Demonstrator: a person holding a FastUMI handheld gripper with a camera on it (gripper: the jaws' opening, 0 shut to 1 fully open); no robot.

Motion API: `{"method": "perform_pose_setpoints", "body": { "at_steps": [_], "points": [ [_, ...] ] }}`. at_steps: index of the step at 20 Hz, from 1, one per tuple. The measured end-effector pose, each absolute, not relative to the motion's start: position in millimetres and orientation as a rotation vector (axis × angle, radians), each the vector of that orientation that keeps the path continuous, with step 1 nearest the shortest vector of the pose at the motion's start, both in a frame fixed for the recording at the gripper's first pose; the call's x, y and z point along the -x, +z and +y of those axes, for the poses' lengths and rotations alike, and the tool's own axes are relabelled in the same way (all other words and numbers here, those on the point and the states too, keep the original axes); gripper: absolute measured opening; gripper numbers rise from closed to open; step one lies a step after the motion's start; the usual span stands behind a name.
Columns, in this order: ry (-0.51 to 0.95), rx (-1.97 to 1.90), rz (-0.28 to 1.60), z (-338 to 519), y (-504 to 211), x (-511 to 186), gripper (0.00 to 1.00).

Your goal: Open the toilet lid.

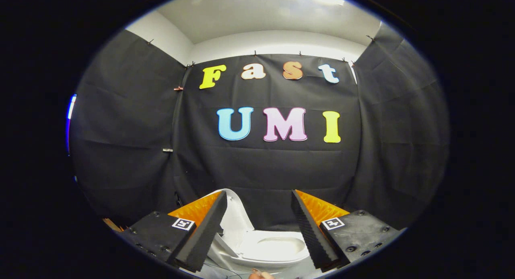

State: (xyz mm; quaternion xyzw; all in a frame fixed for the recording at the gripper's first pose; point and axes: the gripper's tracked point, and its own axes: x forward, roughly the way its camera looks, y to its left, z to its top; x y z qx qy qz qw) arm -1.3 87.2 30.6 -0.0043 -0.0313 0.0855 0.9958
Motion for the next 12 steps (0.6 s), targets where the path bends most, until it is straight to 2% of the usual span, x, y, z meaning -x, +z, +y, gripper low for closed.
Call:
{"method": "perform_pose_setpoints", "body": {
  "at_steps": [12],
  "points": [
    [0.162,-0.001,-0.044,74,22,-4,1.0]
  ]
}}
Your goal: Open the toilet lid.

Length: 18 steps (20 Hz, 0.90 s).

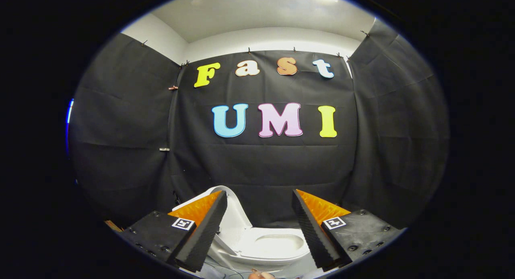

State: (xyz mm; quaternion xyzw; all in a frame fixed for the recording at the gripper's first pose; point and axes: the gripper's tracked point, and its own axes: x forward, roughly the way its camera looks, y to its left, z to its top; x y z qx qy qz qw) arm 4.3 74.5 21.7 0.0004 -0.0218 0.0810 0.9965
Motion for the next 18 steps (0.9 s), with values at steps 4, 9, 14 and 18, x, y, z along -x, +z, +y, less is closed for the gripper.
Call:
{"method": "perform_pose_setpoints", "body": {
  "at_steps": [4,9,14,18],
  "points": [
    [0.162,-0.002,-0.038,74.3,20.0,-5.5,1.0],
    [0.164,0.002,-0.047,76.5,21.5,-3.8,1.0],
    [0.163,0.006,-0.047,76.3,21.8,-3.5,1.0],
    [0.163,0.006,-0.046,78.1,21.6,-2.6,1.0]
  ]
}}
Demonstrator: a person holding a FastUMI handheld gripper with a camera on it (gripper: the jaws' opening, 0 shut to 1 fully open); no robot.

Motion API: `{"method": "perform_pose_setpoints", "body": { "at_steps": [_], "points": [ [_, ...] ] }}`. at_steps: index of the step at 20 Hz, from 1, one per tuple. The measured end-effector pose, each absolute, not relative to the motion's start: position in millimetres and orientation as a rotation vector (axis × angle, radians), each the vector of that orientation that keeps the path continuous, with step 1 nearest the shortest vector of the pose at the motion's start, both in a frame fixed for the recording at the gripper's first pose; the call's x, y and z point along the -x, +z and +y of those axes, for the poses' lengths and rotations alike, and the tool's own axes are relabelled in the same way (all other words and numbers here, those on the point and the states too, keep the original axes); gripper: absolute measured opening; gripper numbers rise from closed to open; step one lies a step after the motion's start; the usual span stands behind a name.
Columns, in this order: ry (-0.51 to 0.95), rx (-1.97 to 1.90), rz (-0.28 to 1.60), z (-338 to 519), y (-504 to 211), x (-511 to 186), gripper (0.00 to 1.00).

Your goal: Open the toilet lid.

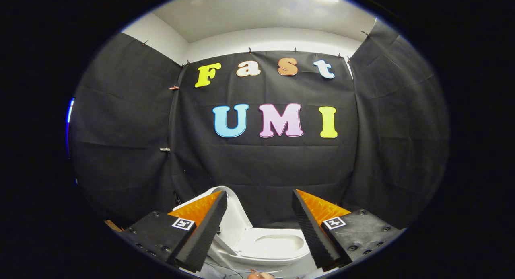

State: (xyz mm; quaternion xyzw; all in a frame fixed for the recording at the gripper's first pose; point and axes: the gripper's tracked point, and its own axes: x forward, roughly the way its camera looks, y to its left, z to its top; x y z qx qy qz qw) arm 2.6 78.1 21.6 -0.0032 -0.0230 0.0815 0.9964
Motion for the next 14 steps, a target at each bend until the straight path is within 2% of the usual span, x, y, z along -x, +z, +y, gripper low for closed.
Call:
{"method": "perform_pose_setpoints", "body": {
  "at_steps": [14],
  "points": [
    [0.163,0.011,-0.053,77.8,24.3,1.3,1.0]
  ]
}}
